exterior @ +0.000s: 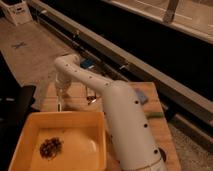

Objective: Place brush in tray

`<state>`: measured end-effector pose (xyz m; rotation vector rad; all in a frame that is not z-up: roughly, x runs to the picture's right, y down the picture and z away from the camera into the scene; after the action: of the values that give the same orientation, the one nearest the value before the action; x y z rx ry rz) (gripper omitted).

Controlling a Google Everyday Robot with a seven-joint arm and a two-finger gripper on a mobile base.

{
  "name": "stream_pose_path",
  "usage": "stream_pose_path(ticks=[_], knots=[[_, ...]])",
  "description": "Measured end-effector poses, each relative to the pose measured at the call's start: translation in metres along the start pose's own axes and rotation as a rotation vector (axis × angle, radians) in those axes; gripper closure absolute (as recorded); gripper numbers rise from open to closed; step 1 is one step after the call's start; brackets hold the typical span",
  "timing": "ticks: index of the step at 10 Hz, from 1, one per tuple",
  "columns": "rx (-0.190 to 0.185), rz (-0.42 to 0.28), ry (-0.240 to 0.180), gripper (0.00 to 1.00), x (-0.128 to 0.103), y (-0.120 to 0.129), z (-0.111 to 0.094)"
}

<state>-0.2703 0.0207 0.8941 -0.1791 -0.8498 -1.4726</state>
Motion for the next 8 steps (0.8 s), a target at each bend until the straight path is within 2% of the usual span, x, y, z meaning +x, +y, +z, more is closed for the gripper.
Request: stream_pose_path(ticks=[1,2,4,6,8], knots=[[-0.016,0.045,0.041,0.82,0.005,0.009,-0.020],[-0.030,0.073,0.064,0.82,0.007,0.015,-0.033],[-0.060,0.126,0.117,0.82,0.011,0.014,-0.063],[-0.059,0.154,0.149,0.82,0.009,0.006,-0.085],[-0.028,0.184,0.156,0.82,-0.008,0.002,-0.100]])
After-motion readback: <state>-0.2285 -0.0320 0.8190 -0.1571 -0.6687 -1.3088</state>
